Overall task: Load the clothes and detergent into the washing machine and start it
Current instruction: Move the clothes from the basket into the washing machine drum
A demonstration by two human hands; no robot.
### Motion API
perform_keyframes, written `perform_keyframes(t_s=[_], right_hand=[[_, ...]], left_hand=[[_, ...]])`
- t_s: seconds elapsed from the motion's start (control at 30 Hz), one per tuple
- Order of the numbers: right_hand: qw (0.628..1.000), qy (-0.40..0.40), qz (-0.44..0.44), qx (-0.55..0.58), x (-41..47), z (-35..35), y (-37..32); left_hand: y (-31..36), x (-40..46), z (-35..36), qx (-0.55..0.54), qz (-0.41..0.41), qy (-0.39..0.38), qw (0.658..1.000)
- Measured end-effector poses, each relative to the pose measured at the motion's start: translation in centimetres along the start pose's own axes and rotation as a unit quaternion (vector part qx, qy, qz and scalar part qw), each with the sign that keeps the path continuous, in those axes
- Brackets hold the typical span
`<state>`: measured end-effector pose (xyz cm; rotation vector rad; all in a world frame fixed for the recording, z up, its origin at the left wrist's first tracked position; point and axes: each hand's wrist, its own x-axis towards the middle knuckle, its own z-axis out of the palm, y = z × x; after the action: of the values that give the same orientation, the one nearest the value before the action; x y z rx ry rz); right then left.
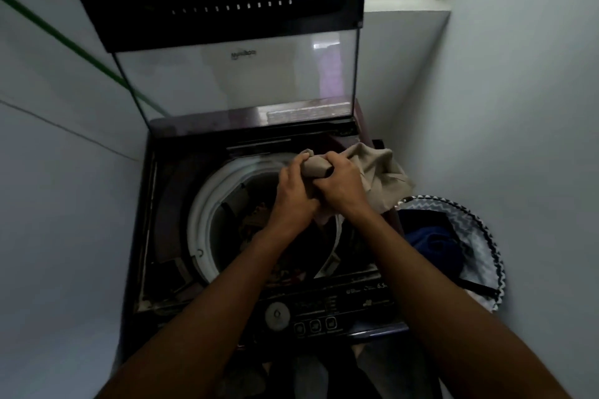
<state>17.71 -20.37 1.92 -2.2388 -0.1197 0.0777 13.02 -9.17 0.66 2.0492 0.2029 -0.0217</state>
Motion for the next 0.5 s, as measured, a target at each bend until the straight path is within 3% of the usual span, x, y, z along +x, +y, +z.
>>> perform_keyframes(t_s=[0.27, 0.4, 0.5], right_hand=[[0.997, -0.074, 0.000, 0.022, 0.1, 7.7, -3.7], [0.963, -0.242, 0.113, -0.031, 0.2, 10.8, -2.3], [0.952, -0.274, 0.125, -0.059, -0.3, 11.7, -1.3]], left_hand=[[-5.3, -0.5, -6.6, 0.039, -0.054, 0.074, 0.995], [-7.8, -0.8, -8.5, 0.121, -0.133, 0.001, 0.984], [-8.9, -1.1, -8.8, 0.136, -0.160, -0.053, 0.976]])
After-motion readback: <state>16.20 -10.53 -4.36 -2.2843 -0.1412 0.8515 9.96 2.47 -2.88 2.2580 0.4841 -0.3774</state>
